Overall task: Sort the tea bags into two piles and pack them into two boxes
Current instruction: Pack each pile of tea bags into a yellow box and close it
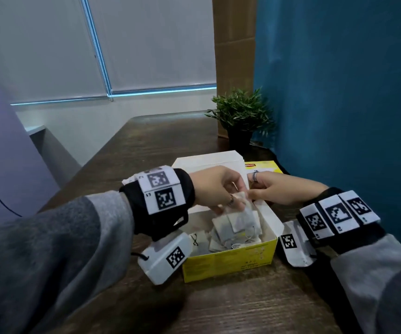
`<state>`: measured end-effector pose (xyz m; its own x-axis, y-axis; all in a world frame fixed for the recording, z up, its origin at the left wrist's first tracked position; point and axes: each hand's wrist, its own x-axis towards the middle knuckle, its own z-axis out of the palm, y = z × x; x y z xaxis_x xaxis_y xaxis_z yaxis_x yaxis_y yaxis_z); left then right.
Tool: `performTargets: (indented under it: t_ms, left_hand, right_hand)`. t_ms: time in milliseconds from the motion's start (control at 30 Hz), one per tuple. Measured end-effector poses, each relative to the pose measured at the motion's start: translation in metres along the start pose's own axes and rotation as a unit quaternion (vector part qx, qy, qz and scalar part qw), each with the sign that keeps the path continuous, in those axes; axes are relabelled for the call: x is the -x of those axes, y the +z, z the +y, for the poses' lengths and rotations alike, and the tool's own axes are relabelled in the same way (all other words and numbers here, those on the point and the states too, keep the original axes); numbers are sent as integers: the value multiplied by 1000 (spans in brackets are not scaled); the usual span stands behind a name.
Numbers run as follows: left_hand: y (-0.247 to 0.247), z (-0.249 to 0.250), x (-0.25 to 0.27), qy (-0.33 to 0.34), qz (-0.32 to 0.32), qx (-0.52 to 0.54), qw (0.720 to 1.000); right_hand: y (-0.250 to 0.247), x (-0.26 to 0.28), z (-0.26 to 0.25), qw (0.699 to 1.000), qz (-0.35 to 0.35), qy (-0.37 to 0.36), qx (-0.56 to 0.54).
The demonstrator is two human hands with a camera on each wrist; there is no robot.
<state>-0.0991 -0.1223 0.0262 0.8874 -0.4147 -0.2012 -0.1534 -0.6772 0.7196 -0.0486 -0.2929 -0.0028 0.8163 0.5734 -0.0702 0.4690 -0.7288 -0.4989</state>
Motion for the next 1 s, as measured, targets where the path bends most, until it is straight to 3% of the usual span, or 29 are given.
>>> performTargets:
  t_ms: [167,500,767,867,1000]
  left_hand:
    - [-14,5,9,-31,-40,-84,995]
    - [-48,-6,35,4,20,-88,996]
    - [-36,-28,37,-38,-99,-196,975]
    - [-58,-33,44,-5,-25,-142,989]
    - [-102,-58,56,-14,155,-34,987]
  right_hand:
    - [-1,3,-2,999,-15,14,-25]
    - [-1,8,-8,999,-19,25,-35]
    - [0,8,-11,1000,-1,26,-16]
    - [0,9,-11,999,-3,33,-4]
    - [-1,9,-13,999,-11,39,-4]
